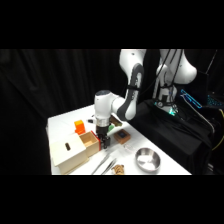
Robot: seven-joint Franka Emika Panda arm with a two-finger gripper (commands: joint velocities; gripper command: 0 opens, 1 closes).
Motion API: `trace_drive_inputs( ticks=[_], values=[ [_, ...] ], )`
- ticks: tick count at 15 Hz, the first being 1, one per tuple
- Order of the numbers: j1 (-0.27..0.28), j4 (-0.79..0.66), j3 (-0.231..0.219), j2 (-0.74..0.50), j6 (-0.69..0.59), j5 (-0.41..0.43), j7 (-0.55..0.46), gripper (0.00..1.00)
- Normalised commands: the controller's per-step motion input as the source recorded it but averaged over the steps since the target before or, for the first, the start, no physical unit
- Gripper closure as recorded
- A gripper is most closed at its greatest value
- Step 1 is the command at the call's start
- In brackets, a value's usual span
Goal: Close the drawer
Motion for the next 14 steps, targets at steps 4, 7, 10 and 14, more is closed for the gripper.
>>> trace_drive_inputs(
  ticks=[4,7,10,14],
  values=[
    [0.074,0.32,-0.067,0.07,-0.2,-0.031,-0.03,0.0],
    [0.069,0.52,-0.072,0.18,-0.47,-0.047,-0.08,0.0],
    [0.1,0.6,-0.105,0.25,-0.46,-0.062,-0.06,0.0],
    [0.094,0.56,-0.086,0.29,-0.32,-0.058,-0.06,0.0]
  ],
)
